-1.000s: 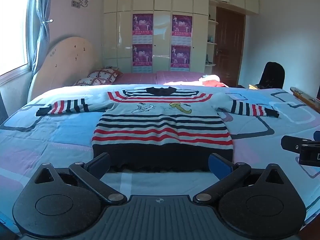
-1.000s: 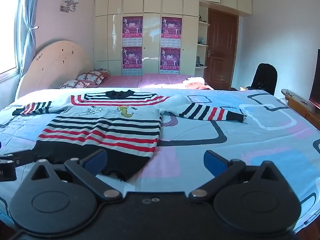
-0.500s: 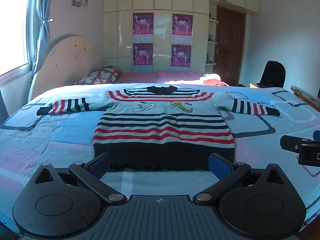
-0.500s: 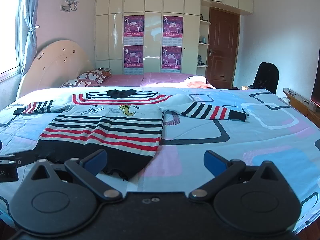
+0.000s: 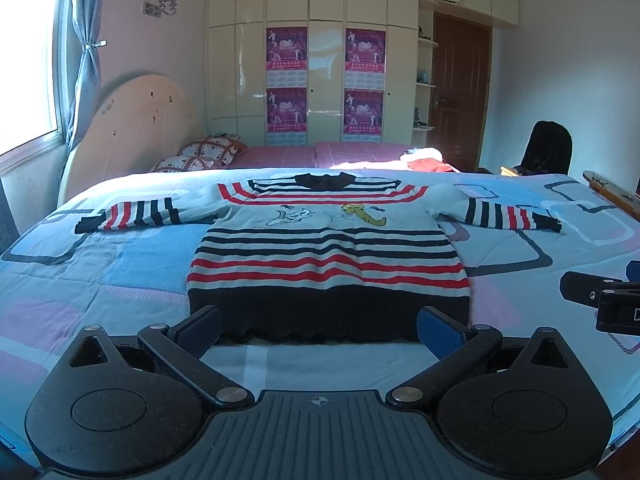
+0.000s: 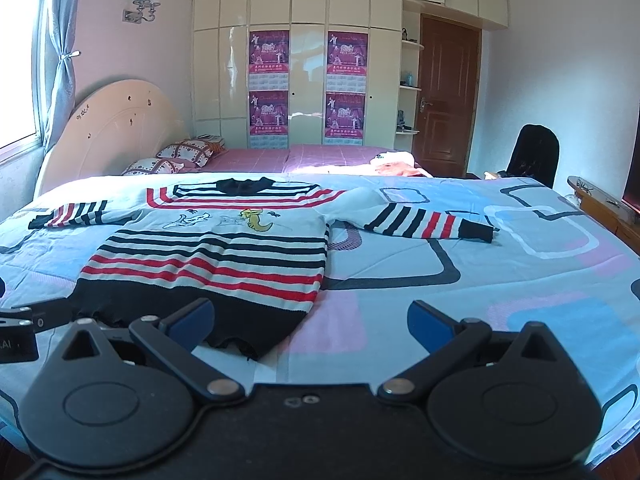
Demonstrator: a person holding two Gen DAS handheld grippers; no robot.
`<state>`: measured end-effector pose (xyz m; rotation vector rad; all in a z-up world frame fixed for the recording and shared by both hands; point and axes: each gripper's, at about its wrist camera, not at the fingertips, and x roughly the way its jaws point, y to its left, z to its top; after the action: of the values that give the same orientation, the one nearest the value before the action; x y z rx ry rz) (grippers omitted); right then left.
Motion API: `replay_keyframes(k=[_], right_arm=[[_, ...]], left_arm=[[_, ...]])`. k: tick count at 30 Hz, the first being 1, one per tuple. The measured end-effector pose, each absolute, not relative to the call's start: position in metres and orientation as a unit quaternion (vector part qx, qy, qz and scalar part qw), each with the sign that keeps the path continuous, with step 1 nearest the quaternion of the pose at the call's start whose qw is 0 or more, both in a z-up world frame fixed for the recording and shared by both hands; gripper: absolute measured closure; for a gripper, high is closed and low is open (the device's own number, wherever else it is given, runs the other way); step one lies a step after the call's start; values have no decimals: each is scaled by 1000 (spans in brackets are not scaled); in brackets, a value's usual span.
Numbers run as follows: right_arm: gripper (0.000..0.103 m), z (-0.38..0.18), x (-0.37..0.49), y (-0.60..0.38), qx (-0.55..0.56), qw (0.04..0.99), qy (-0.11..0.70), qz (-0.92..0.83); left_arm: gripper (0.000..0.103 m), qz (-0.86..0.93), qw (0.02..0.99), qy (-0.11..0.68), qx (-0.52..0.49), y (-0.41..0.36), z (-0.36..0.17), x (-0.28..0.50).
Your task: Fold small clothes
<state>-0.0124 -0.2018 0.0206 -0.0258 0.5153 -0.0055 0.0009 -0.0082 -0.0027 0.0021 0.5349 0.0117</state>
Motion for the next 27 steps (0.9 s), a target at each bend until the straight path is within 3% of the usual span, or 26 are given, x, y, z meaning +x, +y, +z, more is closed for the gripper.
replay_keyframes(k=[27], right_arm=[[0,20,-12,-208,-10,967,254,-2]], left_arm=[[0,2,965,263,8,-14,-1,4]])
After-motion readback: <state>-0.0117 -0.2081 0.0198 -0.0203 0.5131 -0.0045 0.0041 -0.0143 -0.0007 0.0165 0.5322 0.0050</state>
